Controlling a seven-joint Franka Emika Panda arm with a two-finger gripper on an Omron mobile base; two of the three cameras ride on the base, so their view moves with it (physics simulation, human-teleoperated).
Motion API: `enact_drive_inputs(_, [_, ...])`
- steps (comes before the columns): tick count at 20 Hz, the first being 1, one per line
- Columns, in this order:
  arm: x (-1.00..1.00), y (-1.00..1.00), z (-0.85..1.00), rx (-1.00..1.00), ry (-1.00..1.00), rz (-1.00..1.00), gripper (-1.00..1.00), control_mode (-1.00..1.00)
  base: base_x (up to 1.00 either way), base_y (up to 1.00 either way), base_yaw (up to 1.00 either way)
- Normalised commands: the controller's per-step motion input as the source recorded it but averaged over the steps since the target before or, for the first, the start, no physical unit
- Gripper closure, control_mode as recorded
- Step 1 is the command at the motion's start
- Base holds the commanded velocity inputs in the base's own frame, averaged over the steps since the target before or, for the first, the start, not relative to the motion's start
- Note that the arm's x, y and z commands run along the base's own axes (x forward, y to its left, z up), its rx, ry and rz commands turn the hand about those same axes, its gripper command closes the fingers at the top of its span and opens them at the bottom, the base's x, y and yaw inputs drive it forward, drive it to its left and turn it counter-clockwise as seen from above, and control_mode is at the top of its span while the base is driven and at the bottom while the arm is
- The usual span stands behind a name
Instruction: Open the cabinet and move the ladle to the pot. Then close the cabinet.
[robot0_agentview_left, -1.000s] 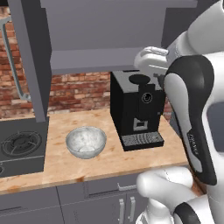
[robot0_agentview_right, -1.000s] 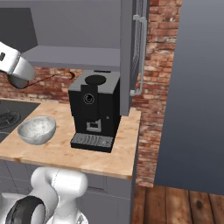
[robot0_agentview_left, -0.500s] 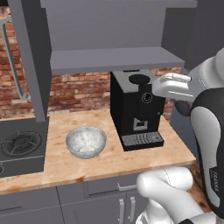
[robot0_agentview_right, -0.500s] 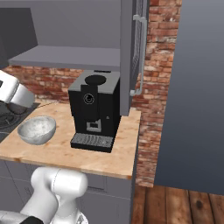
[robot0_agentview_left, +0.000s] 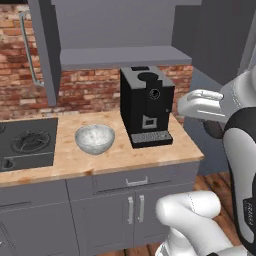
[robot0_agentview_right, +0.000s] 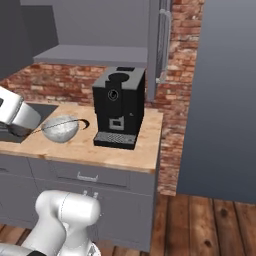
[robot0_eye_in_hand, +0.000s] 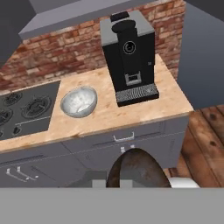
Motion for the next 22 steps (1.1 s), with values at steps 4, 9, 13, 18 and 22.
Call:
enact_drive_inputs(4, [0.0,0.0,0.0,0.0,0.0,0.0,1.0,1.0,-1.0,0.09,0.0])
enact_drive_inputs(9, [0.0,0.0,0.0,0.0,0.0,0.0,1.0,1.0,-0.83,0.53,0.0])
enact_drive_inputs(13, [0.0,0.0,0.0,0.0,0.0,0.0,1.0,1.0,-0.22,0.99,0.0])
enact_drive_inputs(18, [0.0,0.0,0.0,0.0,0.0,0.0,1.0,1.0,-0.01,1.0,0.0])
enact_drive_inputs(22, [0.0,0.0,0.0,0.0,0.0,0.0,1.0,1.0,-0.01,1.0,0.0])
